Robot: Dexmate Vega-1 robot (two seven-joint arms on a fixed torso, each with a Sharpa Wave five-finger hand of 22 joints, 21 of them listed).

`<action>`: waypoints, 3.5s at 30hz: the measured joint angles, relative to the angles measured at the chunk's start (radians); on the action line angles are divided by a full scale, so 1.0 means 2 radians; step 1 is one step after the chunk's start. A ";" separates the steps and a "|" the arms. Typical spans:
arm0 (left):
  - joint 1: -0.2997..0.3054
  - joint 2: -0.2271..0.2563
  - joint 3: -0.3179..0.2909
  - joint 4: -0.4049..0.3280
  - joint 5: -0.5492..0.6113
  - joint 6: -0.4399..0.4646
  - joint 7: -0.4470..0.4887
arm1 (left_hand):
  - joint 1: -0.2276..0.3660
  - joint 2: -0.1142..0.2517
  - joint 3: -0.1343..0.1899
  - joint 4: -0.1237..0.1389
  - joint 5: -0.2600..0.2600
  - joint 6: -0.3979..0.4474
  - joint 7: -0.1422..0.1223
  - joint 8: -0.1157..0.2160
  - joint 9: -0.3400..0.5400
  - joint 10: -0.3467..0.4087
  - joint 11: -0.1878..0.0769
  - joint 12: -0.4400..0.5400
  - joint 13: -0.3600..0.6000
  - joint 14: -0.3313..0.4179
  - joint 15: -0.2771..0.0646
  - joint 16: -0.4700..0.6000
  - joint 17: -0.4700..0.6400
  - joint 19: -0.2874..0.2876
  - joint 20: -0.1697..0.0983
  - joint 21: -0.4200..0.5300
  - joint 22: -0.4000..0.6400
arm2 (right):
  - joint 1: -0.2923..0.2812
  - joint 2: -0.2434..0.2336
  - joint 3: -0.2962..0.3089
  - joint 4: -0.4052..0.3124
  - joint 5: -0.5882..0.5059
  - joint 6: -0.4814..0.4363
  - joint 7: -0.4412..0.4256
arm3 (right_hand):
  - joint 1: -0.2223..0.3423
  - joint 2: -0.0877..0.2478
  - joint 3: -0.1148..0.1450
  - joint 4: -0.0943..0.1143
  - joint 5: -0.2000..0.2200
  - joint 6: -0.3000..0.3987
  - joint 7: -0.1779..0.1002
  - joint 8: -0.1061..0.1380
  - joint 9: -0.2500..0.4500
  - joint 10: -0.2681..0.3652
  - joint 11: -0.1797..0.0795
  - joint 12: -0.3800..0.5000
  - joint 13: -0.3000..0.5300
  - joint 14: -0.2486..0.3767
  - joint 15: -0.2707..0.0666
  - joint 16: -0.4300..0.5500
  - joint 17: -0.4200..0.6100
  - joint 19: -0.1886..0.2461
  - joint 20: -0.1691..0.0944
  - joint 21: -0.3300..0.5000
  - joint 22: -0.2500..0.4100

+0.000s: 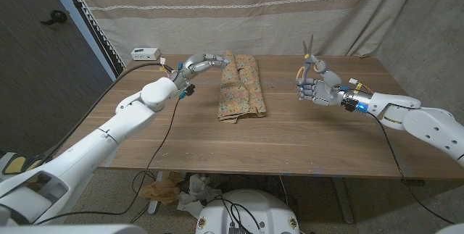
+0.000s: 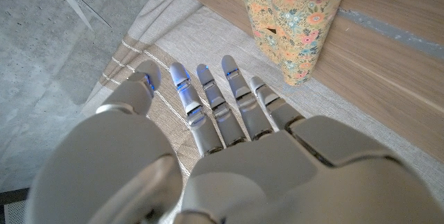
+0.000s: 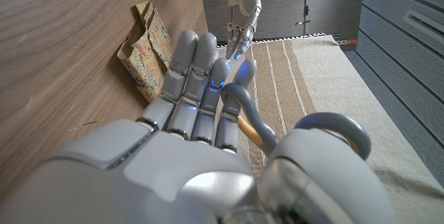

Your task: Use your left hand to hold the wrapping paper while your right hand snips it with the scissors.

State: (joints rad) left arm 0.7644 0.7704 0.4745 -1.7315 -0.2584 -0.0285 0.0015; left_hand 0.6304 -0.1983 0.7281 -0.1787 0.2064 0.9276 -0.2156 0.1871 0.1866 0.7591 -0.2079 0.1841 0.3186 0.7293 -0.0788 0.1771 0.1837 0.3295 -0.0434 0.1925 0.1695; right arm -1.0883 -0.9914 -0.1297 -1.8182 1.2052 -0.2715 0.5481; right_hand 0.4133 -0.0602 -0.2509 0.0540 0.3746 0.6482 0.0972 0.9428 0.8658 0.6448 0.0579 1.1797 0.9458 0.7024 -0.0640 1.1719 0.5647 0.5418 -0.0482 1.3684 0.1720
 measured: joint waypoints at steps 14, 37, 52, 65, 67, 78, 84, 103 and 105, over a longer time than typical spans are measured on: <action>-0.023 0.040 0.022 -0.045 0.071 0.056 -0.029 | 0.018 0.004 -0.019 -0.002 0.007 -0.093 -0.003 -0.003 0.001 -0.060 -0.001 0.000 -0.027 -0.067 0.012 0.000 -0.001 -0.010 0.001 -0.002 0.000 | 0.004 0.000 -0.005 0.002 0.000 -0.002 0.007 | 0.003 0.003 0.001 -0.004 0.000 0.000 0.000 0.000 0.000 0.000 0.000 0.000 -0.003 0.001 0.001 -0.001 -0.002 0.006 0.001 -0.011 -0.001; -0.069 0.071 0.072 -0.101 0.213 0.134 -0.089 | 0.026 0.006 -0.079 0.004 0.022 -0.195 -0.002 -0.001 0.003 -0.137 -0.003 0.002 -0.046 -0.181 0.019 -0.002 -0.001 -0.034 0.013 -0.004 0.000 | 0.009 0.000 -0.007 0.002 -0.001 -0.002 0.013 | 0.003 0.008 0.002 -0.006 -0.003 0.000 0.000 -0.004 0.000 -0.001 0.001 0.002 -0.006 0.001 0.001 0.003 -0.007 0.014 -0.001 -0.027 -0.001; -0.128 0.069 0.126 -0.111 0.371 0.164 -0.178 | 0.026 0.006 -0.127 0.004 0.043 -0.282 -0.003 -0.003 0.006 -0.181 -0.003 0.004 -0.051 -0.205 0.020 0.000 -0.001 -0.036 0.015 -0.004 0.000 | 0.002 0.002 -0.004 0.004 0.001 0.002 0.011 | 0.005 0.011 0.002 -0.010 -0.003 0.000 0.000 -0.004 0.000 -0.001 0.001 0.003 -0.009 0.001 0.001 0.003 -0.009 0.018 0.000 -0.036 0.001; -0.183 0.043 0.164 -0.084 0.497 0.098 -0.247 | 0.034 0.003 -0.157 0.006 0.057 -0.337 -0.001 -0.003 0.006 -0.210 -0.002 0.004 -0.053 -0.223 0.018 0.000 -0.001 -0.044 0.017 -0.004 0.000 | -0.002 0.003 0.000 0.006 0.002 0.004 0.011 | 0.006 0.015 0.002 -0.015 -0.004 0.000 0.000 -0.006 0.000 -0.002 0.002 0.006 -0.012 -0.002 0.003 0.002 -0.011 0.020 0.002 -0.044 0.001; -0.183 0.043 0.164 -0.084 0.504 0.089 -0.252 | 0.034 0.003 -0.159 0.006 0.060 -0.342 -0.002 -0.003 0.006 -0.210 -0.002 0.004 -0.052 -0.226 0.019 0.000 -0.001 -0.044 0.017 -0.004 0.000 | -0.004 0.003 0.001 0.006 0.002 0.004 0.011 | 0.006 0.015 0.002 -0.015 -0.005 0.000 0.000 -0.006 0.000 -0.002 0.002 0.006 -0.012 -0.002 0.003 0.002 -0.012 0.020 0.003 -0.045 0.001; -0.209 0.025 0.172 -0.057 0.548 0.016 -0.286 | 0.034 0.003 -0.178 0.009 0.067 -0.377 0.000 -0.003 0.006 -0.227 -0.003 0.004 -0.052 -0.233 0.020 0.000 -0.001 -0.044 0.017 -0.004 0.000 | -0.018 0.001 0.011 0.002 0.004 0.009 0.006 | 0.006 0.015 0.002 -0.015 -0.004 0.000 0.000 -0.006 0.000 -0.002 0.002 0.006 -0.015 -0.002 0.003 0.006 -0.013 0.023 0.000 -0.050 0.004; -0.217 0.019 0.172 -0.039 0.558 -0.023 -0.291 | 0.031 0.006 -0.191 0.009 0.073 -0.395 -0.002 -0.003 0.006 -0.227 -0.003 0.011 -0.051 -0.238 0.019 0.004 -0.001 -0.044 0.017 -0.004 0.000 | -0.025 0.000 0.016 -0.002 0.005 0.010 0.002 | 0.006 0.015 0.004 -0.016 -0.004 0.000 0.000 -0.006 0.001 -0.003 0.003 0.008 -0.015 -0.002 0.003 0.006 -0.014 0.023 0.000 -0.052 0.004; -0.217 0.014 0.164 0.020 0.572 -0.124 -0.224 | 0.030 0.007 -0.212 0.011 0.082 -0.402 0.000 0.005 0.008 -0.240 -0.002 0.012 -0.046 -0.258 0.020 0.002 0.000 -0.038 0.005 -0.002 0.000 | -0.041 -0.001 0.027 -0.014 0.006 0.014 -0.005 | 0.004 0.017 0.003 -0.019 -0.007 -0.002 0.002 -0.008 0.001 -0.003 0.003 0.011 -0.013 -0.002 0.003 0.006 -0.015 0.025 0.002 -0.058 0.004; -0.219 0.012 0.164 0.028 0.573 -0.130 -0.219 | 0.030 0.007 -0.215 0.013 0.082 -0.402 0.000 0.005 0.008 -0.245 -0.002 0.012 -0.046 -0.262 0.020 0.002 0.000 -0.038 0.005 -0.002 0.000 | -0.042 -0.001 0.028 -0.014 0.006 0.014 -0.005 | 0.004 0.017 0.003 -0.019 -0.007 -0.001 0.002 -0.008 0.001 -0.003 0.003 0.011 -0.014 -0.002 0.003 0.006 -0.015 0.025 0.002 -0.060 0.004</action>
State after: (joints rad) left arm 0.3260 0.7952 0.8030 -1.6759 0.8884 -0.2894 -0.4370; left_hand 0.6912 -0.1849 0.2983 -0.1520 0.3712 0.1227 -0.2159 0.1963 0.2027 0.2685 -0.2124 0.2073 0.2257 0.2047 -0.0396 0.1809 0.1840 0.2533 -0.0343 0.1889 0.1699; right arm -1.1715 -0.9936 -0.0739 -1.8471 1.2168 -0.2436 0.5378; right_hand 0.4213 -0.0258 -0.2450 0.0152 0.3607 0.6452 0.1017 0.9277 0.8686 0.6395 0.0634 1.2026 0.9183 0.6981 -0.0573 1.1848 0.5344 0.5915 -0.0444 1.2486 0.1809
